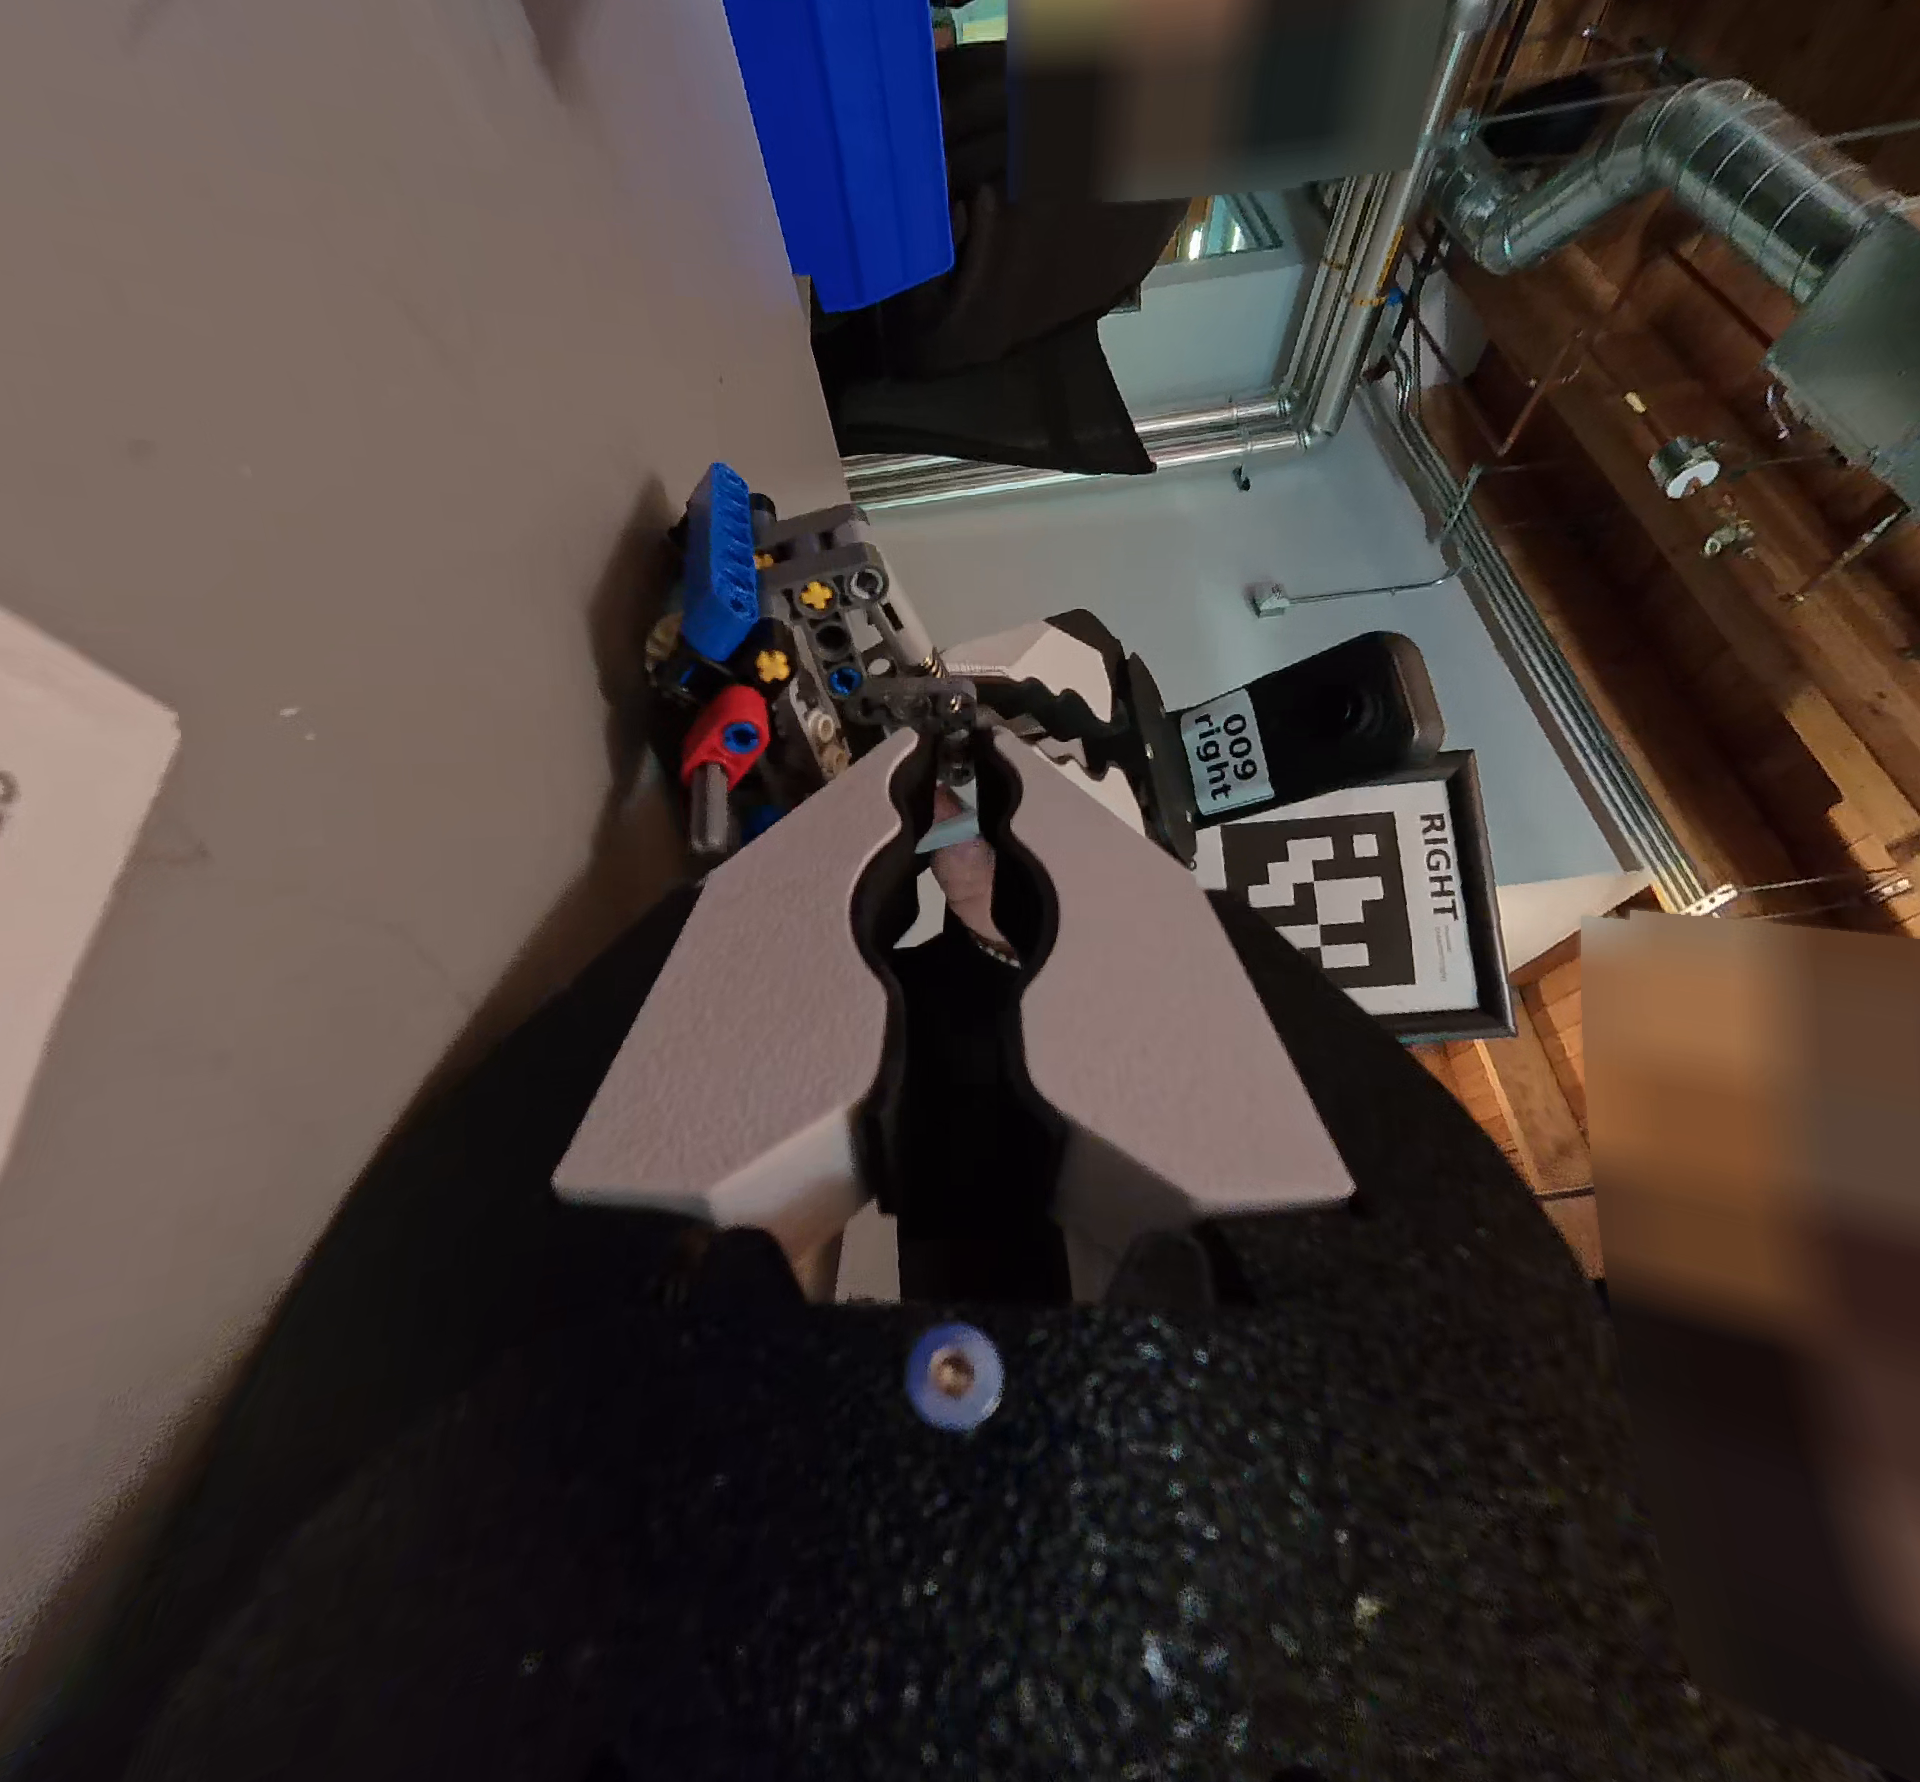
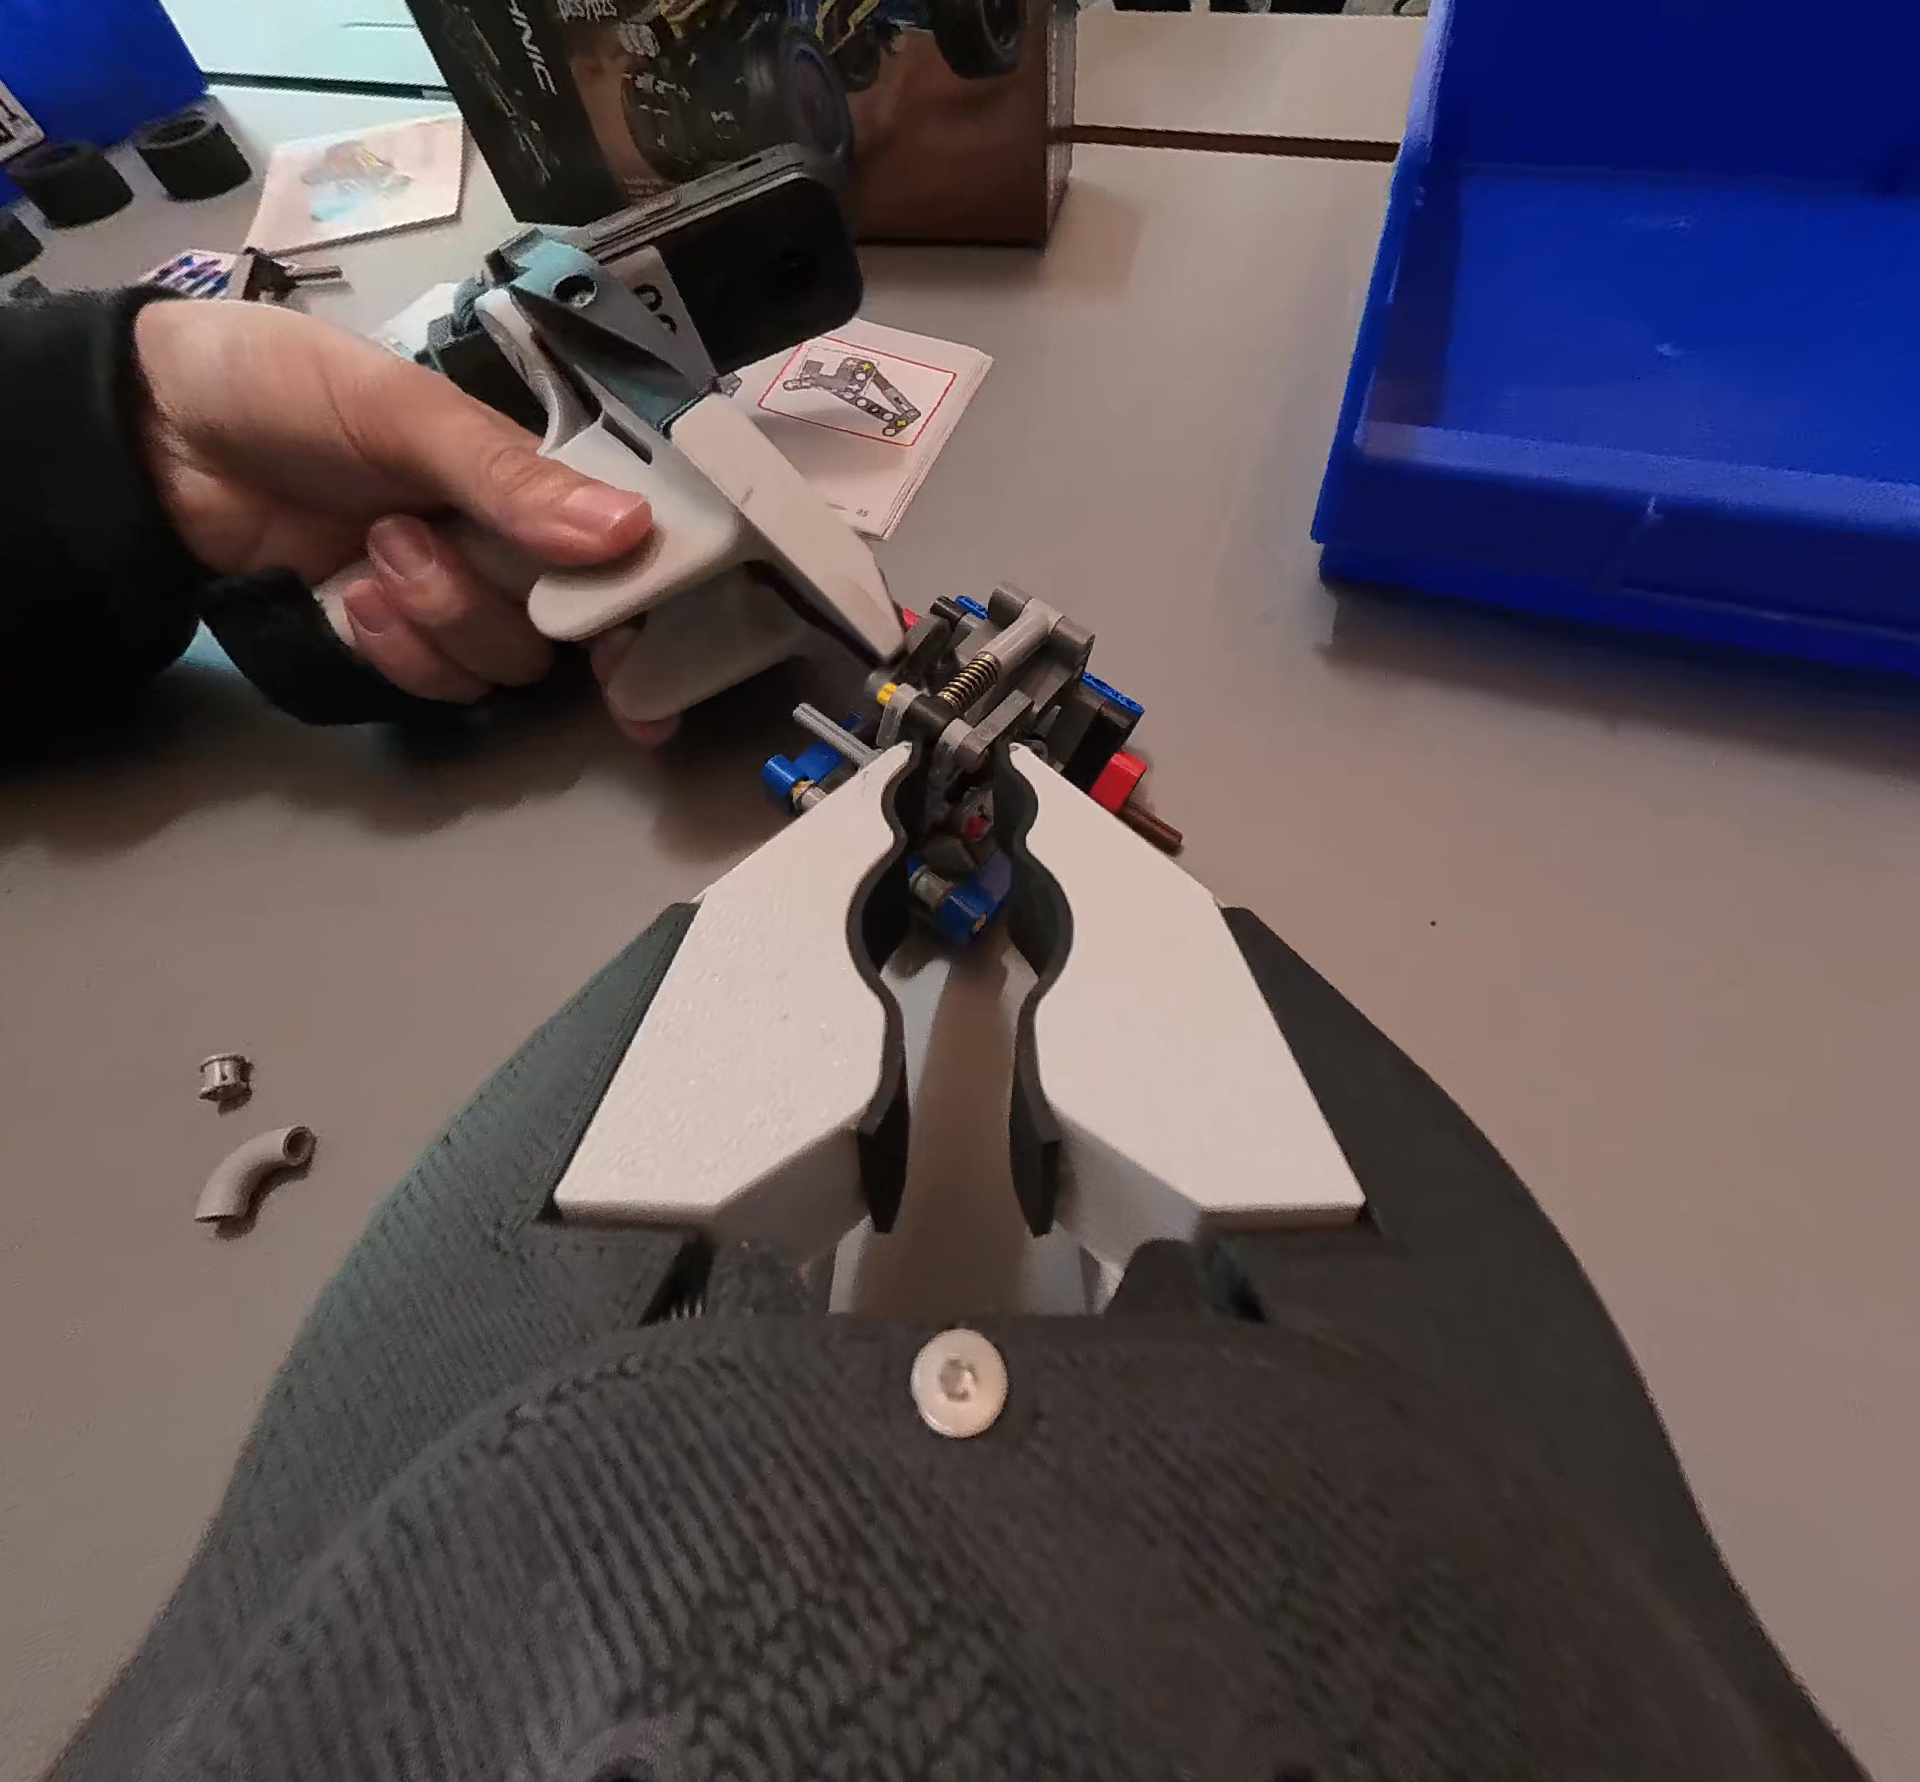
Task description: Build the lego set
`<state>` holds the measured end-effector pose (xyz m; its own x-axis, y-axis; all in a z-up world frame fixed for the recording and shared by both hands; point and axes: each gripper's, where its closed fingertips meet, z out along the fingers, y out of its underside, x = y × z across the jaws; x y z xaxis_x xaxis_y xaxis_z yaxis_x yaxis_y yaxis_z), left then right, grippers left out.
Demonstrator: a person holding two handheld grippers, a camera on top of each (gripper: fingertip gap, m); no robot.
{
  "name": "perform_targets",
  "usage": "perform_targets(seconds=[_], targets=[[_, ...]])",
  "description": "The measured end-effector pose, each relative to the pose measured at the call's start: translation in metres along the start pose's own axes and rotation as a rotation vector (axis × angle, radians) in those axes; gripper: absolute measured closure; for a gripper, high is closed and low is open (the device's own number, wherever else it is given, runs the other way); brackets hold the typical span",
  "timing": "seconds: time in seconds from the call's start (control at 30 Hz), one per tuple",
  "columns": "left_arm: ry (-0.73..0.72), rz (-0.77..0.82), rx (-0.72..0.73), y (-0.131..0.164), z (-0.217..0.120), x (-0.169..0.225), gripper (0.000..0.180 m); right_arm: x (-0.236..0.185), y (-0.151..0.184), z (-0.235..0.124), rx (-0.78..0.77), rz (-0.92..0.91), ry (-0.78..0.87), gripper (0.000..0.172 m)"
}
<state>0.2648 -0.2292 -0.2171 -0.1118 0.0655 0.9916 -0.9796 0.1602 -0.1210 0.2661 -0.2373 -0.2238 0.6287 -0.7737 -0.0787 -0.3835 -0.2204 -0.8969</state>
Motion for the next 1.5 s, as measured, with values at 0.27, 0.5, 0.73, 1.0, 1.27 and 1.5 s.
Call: perform_targets(seconds=[0.27,0.5,0.73,1.0,1.27,1.5], targets=[[-0.006,-0.013,0.028,-0.002,0.002,0.001,0.176,0.004,-0.001,0.002,-0.011,-0.094,0.056,0.163],[-0.029,0.014,0.098,-0.006,0.001,0.005,0.176,0.002,-0.001,0.002,-0.030,-0.112,0.059,0.155],[-0.062,0.051,0.126,-0.004,0.003,0.011,0.177,0.004,0.001,0.002,-0.021,0.045,0.044,0.141],[-0.092,-0.003,0.183,-0.006,-0.001,0.002,0.177,-0.003,-0.003,0.006,-0.005,0.092,0.048,0.140],[-0.120,0.017,0.219,-0.005,0.001,0.003,0.177,-0.001,-0.007,0.005,0.043,0.114,0.109,0.143],[-0.114,-0.003,0.239,-0.003,0.004,0.002,0.176,0.002,-0.007,0.005,0.043,0.086,0.153,0.145]])
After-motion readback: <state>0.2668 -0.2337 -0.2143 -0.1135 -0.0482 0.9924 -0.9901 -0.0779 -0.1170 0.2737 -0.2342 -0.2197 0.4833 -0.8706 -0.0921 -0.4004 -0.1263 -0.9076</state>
